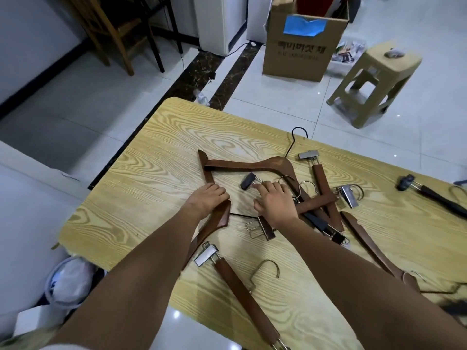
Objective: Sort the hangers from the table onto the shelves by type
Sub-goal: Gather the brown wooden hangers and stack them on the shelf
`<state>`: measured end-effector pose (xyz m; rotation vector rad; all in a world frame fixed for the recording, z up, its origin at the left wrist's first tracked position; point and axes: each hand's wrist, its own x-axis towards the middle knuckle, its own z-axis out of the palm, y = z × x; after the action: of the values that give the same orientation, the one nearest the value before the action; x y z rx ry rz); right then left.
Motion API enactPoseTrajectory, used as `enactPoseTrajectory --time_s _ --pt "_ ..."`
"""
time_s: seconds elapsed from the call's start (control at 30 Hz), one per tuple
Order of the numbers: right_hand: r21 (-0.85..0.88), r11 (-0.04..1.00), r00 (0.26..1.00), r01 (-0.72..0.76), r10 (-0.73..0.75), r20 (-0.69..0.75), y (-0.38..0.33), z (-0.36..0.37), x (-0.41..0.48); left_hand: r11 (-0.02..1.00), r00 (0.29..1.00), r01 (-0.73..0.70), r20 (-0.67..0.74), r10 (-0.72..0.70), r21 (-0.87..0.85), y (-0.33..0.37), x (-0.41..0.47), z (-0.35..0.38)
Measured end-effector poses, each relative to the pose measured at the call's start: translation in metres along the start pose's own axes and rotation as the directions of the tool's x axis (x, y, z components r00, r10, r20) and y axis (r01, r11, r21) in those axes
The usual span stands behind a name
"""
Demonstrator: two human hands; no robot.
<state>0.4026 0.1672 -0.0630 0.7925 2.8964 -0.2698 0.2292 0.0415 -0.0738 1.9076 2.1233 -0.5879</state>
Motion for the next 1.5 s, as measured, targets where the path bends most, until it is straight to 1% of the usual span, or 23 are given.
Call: enactPoseTrajectory --time_s 0.1,0.2,0.3,0.5,0.6,0.73,0.87,0.93,1.0,1.1,1.2,1.33,1.43,1.5 --pt "0.004 1.000 1.000 -0.005 0.005 0.010 0.004 -0.001 -0.001 0.998 1.000 0.010 -0.011 -0.010 0.054 0.005 0.005 0.000" --pt "0.011 1.000 1.000 0.000 0.000 0.003 0.006 -0.003 0.000 0.993 1.000 -0.019 0.002 0.019 0.118 0.006 0.004 0.001" --pt "0.008 1.000 1.000 0.001 -0.001 0.004 0.007 -0.005 -0.001 0.991 0.999 -0.032 -0.006 0.033 0.128 0.003 -0.006 0.001" --pt "-0.027 0.999 0.999 0.027 -0.028 -0.019 0.003 -0.013 -0.003 0.990 0.999 -0.022 0.042 0.016 0.140 -0.012 -0.034 -0.004" --pt "-0.024 0.999 0.999 0.031 -0.032 -0.039 -0.001 -0.020 -0.004 0.992 0.999 0.023 0.036 -0.028 0.123 -0.023 -0.050 -0.012" --pt "-0.039 0.999 0.999 0.032 -0.033 -0.042 -0.005 -0.029 -0.008 0.983 0.992 0.113 0.034 -0.119 0.145 -0.038 -0.072 -0.023" --pt "-0.044 0.999 0.999 0.031 -0.033 -0.043 -0.010 -0.040 -0.013 0.963 0.979 0.205 -0.030 -0.203 0.175 -0.052 -0.098 -0.036" --pt "-0.050 0.998 0.998 0.030 -0.032 -0.052 -0.012 -0.046 -0.013 0.954 0.968 0.252 -0.034 -0.250 0.164 -0.058 -0.108 -0.043" --pt "-0.050 0.998 0.997 0.027 -0.031 -0.070 -0.014 -0.052 -0.013 0.945 0.952 0.306 -0.033 -0.304 0.119 -0.061 -0.114 -0.050" --pt "-0.051 0.999 0.996 0.016 -0.020 -0.091 -0.014 -0.061 -0.011 0.928 0.928 0.374 -0.013 -0.373 0.008 -0.062 -0.118 -0.061" --pt "-0.055 0.998 0.994 -0.005 -0.001 -0.109 -0.010 -0.067 -0.009 0.895 0.904 0.426 0.020 -0.427 -0.135 -0.057 -0.118 -0.067" --pt "-0.065 0.997 0.993 -0.032 0.025 -0.115 -0.001 -0.068 -0.010 0.801 0.880 0.453 0.056 -0.471 -0.392 -0.044 -0.114 -0.067" --pt "-0.073 0.996 0.994 -0.057 0.050 -0.094 0.008 -0.065 -0.012 0.718 0.849 0.475 0.050 -0.526 -0.508 -0.037 -0.108 -0.064" --pt "-0.071 0.995 0.996 -0.075 0.071 -0.060 0.015 -0.061 -0.012 0.680 0.840 0.466 0.040 -0.542 -0.566 -0.035 -0.102 -0.061"
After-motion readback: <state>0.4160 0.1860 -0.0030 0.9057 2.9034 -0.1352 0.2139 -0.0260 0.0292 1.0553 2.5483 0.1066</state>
